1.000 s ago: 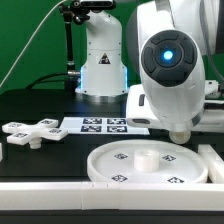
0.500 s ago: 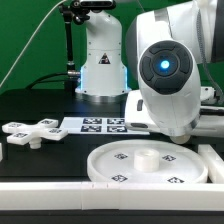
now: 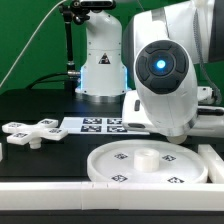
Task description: Assemble round table
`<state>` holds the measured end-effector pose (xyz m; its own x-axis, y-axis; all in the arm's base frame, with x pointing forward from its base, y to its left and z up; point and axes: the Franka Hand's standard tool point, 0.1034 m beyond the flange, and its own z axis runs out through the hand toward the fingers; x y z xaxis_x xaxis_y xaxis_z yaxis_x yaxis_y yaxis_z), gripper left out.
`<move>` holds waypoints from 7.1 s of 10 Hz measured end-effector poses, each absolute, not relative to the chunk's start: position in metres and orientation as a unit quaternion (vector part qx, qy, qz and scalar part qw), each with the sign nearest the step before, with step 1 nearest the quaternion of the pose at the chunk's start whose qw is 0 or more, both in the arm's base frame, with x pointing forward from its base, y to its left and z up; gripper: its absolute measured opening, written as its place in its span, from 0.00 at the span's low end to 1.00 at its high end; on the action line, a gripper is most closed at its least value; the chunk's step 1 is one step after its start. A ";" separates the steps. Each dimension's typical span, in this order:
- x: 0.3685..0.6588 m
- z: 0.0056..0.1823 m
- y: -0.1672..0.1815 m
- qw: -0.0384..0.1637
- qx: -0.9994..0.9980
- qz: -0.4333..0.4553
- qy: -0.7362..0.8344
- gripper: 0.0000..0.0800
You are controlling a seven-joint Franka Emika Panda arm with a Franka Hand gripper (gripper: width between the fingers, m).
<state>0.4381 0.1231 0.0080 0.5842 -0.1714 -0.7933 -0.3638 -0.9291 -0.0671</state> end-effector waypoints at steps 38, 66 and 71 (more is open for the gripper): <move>0.568 0.090 0.041 0.026 -0.980 -0.194 -0.034 0.51; 0.570 0.096 0.045 0.048 -0.994 -0.046 -0.082 0.81; 0.572 0.096 0.042 0.029 -0.989 -0.059 -0.134 0.81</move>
Offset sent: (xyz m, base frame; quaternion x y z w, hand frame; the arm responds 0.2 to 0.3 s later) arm 0.0333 -0.0248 0.0879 0.0075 -0.0473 0.0067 0.9988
